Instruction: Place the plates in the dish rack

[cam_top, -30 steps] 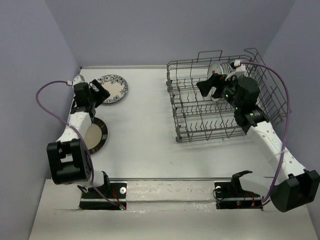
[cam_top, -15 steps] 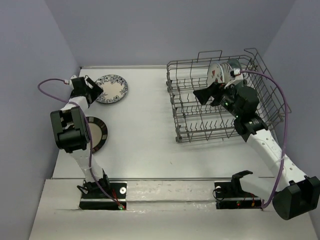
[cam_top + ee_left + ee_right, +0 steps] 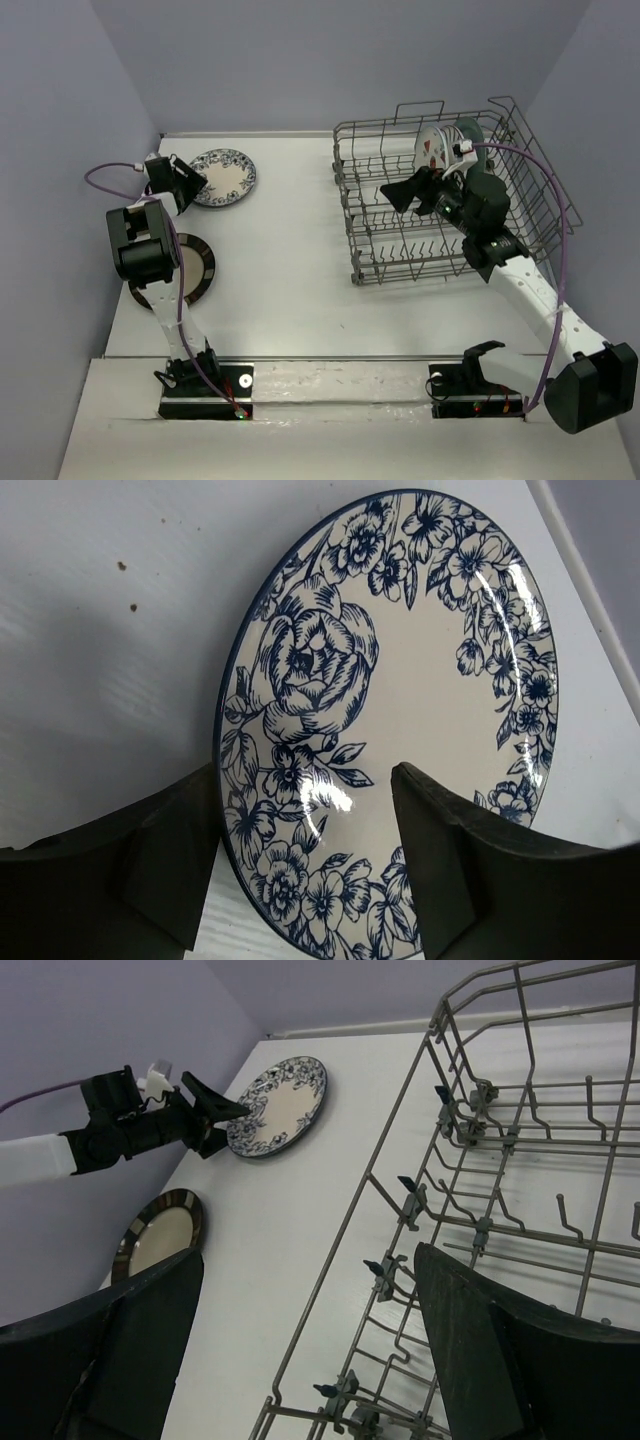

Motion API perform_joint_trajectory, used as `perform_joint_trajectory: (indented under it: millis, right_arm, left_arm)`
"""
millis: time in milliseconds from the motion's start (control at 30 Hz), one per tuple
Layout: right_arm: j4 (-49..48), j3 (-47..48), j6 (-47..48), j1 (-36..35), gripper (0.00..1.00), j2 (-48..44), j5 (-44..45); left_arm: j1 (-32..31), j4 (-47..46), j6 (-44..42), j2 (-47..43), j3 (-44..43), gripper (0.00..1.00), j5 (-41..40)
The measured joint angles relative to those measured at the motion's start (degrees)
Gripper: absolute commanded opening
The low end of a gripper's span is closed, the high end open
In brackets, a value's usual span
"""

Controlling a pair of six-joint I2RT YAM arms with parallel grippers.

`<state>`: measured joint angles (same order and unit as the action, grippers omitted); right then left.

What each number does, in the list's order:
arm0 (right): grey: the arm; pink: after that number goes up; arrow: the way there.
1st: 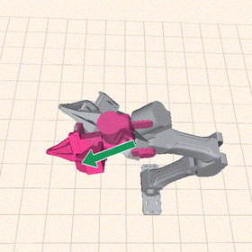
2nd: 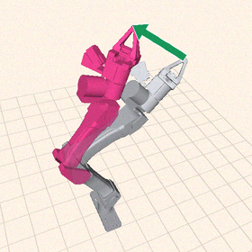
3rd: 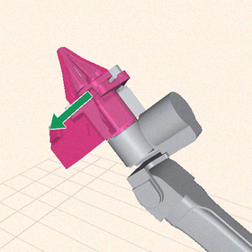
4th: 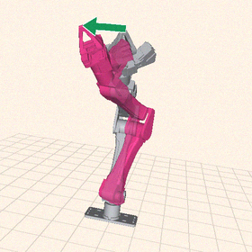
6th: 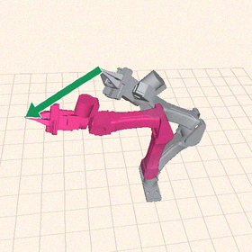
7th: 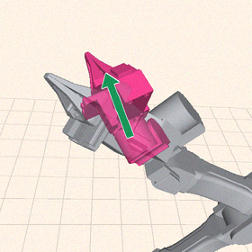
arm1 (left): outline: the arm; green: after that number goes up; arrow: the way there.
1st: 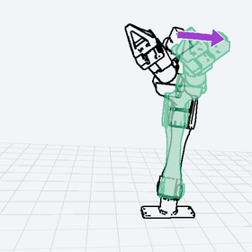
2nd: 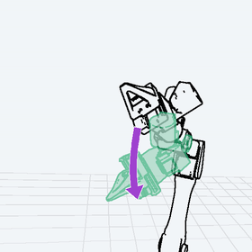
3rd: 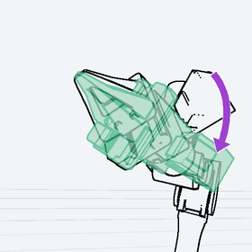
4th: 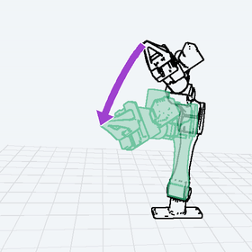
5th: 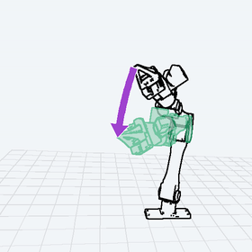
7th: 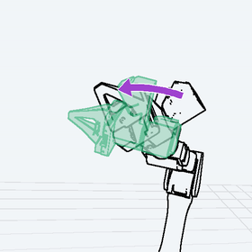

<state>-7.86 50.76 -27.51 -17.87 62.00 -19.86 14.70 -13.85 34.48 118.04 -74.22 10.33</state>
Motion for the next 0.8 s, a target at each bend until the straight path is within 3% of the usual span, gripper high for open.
perform_joint_trajectory:
  millis: [33,100,200,233,533,800]
  right_arm:
    - [-0.1,0.0,-0.2,-0.1,0.91,0.0,-0.1]
    - [-0.3,0.0,-0.4,-0.3,0.91,-0.2,-0.1]
    - [-0.3,-0.1,-0.4,-0.5,0.91,-0.6,-0.1]
    - [-0.4,-0.1,-0.5,-0.6,0.91,-0.6,-0.1]
    - [-0.6,0.5,-1.0,-3.3,0.91,4.7,-0.1]
    - [-0.3,6.5,-1.2,-10.4,0.94,10.3,-0.1]
  left_arm:
    - [0.0,-0.8,0.4,0.4,-0.1,0.72,0.3]
    - [0.1,-2.1,1.4,1.4,-0.6,0.40,1.1]
    - [0.5,-3.3,2.8,2.8,-0.7,0.20,1.7]
    - [0.5,-3.5,3.1,3.1,-0.7,0.06,2.3]
    - [0.6,-11.1,7.8,-0.4,4.6,0.06,6.3]
    - [0.0,-10.1,8.9,-12.3,15.0,0.06,7.0]
